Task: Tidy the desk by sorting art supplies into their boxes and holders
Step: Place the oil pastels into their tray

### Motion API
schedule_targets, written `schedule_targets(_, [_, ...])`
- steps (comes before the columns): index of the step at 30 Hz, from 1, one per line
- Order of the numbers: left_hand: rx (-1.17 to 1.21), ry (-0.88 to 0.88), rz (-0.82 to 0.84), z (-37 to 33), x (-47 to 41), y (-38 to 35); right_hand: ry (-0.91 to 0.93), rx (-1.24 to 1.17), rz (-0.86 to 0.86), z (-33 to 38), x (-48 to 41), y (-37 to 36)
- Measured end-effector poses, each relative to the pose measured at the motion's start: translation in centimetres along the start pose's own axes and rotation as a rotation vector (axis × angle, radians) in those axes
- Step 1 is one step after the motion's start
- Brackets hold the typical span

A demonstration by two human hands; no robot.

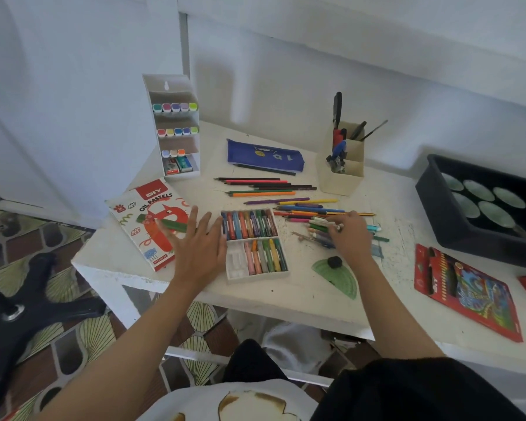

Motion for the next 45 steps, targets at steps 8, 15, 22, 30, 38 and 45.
schedule_targets(8, [-0.024, -0.01, 0.001, 0.2, -0.1, -0.5, 0.084, 0.27, -0.106, 0.2, -0.5, -1.0])
schedule_targets(15, [0.01, -0.018, -0.014, 0.2, 0.0, -0.4, 0.179, 0.334, -0.117, 0.8, -0.4, -1.0])
schedule_targets(22, [0.035, -0.017, -0.018, 0.4, 0.0, -0.7, 0.128, 0.199, -0.082, 0.6, -0.3, -1.0])
schedule_targets(30, [0.039, -0.017, -0.03, 0.5, -0.2, -1.0, 0.107, 0.089, -0.092, 1.7, 1.1, -0.9])
schedule_targets(38, [0.076, 0.013, -0.026, 0.7, -0.2, -0.9, -0.008, -0.424, 0.465, 7.2, 7.4, -2.7])
schedule_targets(45, [0.07, 0.016, -0.035, 0.6, 0.0, -0.6, 0.039, -0.192, 0.415, 10.0, 10.7, -4.0])
Point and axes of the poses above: each hand's wrist, its own x-axis away from the middle knuckle, its own y-axis out of the back of the hand, z = x × y, the point moved 4 cm from there along -x, towards the middle knuckle, and after that the axes turned 9 degrees about -y, right-handed, at the moved point
